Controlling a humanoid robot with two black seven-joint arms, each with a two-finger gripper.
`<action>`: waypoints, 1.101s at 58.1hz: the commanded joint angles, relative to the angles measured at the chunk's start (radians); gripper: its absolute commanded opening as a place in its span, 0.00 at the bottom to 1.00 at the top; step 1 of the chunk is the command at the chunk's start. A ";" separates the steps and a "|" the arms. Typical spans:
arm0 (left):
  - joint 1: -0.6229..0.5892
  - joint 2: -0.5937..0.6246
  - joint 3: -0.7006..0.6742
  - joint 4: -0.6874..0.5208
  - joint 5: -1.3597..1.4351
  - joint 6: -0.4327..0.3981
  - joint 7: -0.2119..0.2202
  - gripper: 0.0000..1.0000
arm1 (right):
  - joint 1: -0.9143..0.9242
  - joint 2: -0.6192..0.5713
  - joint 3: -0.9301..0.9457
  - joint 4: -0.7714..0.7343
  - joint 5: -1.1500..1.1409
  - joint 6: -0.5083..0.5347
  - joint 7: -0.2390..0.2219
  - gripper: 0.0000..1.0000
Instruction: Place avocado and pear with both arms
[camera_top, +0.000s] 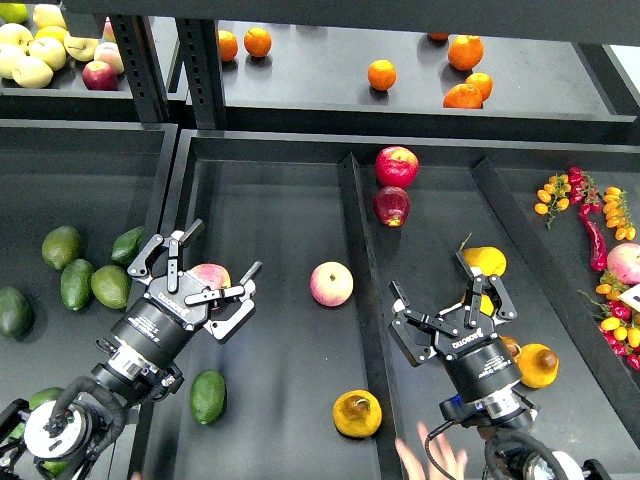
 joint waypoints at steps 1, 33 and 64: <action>0.000 0.000 0.002 -0.001 -0.002 0.000 0.002 0.99 | 0.000 0.000 0.000 -0.001 0.000 0.000 0.000 0.99; 0.009 0.000 -0.001 -0.018 0.008 0.000 0.000 0.99 | -0.003 0.000 0.000 0.000 0.000 0.000 0.000 0.99; 0.029 0.000 -0.018 -0.016 0.003 0.000 0.008 0.99 | -0.008 0.000 0.000 0.000 0.002 0.000 0.000 0.99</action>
